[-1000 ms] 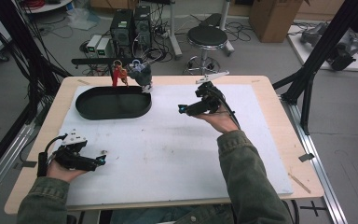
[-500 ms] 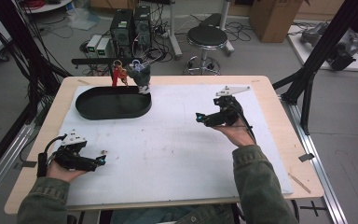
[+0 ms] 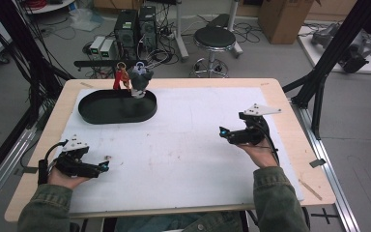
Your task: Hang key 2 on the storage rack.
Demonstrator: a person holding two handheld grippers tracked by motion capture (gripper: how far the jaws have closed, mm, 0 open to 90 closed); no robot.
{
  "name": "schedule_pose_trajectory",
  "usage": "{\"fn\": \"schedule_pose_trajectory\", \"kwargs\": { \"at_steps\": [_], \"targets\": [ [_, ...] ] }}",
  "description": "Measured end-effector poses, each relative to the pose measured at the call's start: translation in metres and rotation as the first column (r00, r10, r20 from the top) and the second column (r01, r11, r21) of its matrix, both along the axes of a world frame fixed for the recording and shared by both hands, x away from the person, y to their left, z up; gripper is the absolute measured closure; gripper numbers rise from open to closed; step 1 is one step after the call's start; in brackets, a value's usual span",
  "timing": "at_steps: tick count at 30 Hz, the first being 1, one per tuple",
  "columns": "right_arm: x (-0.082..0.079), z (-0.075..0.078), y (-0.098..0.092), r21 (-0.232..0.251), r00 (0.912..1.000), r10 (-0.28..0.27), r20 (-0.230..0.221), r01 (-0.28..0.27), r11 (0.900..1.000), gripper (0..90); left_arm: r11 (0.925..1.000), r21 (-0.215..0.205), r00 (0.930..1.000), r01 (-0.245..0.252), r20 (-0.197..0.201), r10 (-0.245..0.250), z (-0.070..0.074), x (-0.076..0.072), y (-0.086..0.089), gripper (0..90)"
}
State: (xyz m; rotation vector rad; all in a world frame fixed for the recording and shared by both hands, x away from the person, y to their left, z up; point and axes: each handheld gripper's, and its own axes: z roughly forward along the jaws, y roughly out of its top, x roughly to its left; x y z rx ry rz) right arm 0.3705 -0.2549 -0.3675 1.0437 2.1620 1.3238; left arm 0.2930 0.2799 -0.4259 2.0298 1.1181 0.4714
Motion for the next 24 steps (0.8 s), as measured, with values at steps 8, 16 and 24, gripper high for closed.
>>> {"fn": "schedule_pose_trajectory", "kwargs": {
  "at_steps": [8,16,24],
  "targets": [
    [-0.017,-0.019,-0.03,0.059,0.998,-0.063,0.011,0.062,0.996,0.4,1.0,-0.007,1.0,0.003,-0.005,-0.003,-0.001,-0.001,0.001,1.7],
    [-0.034,-0.032,-0.045,0.11,0.9936,-0.092,0.065,0.085,0.99,0.4,0.9998,-0.02,0.9999,0.003,0.013,-0.002,0.0,-0.002,0.002,1.7],
    [-0.038,-0.034,-0.043,0.094,0.9933,-0.08,0.084,0.072,0.993,0.4,0.9995,-0.031,0.9997,0.005,0.025,-0.004,0.001,-0.003,0.003,1.7]
  ]
}}
